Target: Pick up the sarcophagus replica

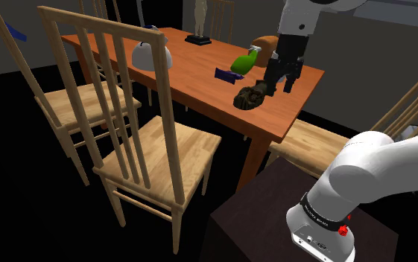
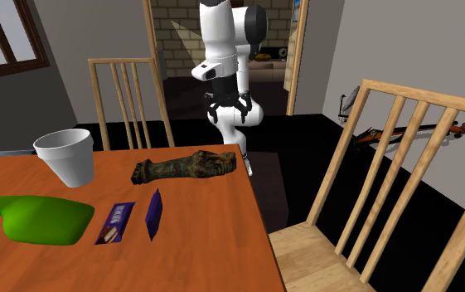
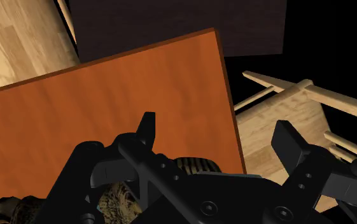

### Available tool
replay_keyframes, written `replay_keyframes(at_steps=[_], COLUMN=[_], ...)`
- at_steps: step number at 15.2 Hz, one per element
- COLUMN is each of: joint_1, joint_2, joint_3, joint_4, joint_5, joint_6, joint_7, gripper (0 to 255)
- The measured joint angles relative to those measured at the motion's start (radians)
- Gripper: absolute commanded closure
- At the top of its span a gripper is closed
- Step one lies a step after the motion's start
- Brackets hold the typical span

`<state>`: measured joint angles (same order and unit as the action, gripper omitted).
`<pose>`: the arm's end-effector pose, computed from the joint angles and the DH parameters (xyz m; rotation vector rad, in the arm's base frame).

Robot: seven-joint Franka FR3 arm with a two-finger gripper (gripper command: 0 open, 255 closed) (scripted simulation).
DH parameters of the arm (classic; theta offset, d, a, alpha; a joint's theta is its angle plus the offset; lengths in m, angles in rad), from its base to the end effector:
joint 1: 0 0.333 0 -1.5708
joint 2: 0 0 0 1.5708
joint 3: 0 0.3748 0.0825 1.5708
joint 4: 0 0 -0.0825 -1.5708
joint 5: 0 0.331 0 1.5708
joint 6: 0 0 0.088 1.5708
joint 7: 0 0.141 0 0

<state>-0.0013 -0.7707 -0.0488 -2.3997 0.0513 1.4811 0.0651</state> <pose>0.1996 -0.0077 0.5702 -3.0463 0.1495 0.2288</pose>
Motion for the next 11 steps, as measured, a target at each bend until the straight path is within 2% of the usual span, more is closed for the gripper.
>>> replay_keyframes(at_steps=[3, 11], joint_1=[-0.023, -0.149], joint_2=[0.042, 0.306], joint_3=[-0.002, -0.019], joint_4=[0.016, 0.141], joint_5=[0.008, 0.058], joint_6=[0.028, 0.191], joint_7=[0.044, 0.342], gripper=[0, 0])
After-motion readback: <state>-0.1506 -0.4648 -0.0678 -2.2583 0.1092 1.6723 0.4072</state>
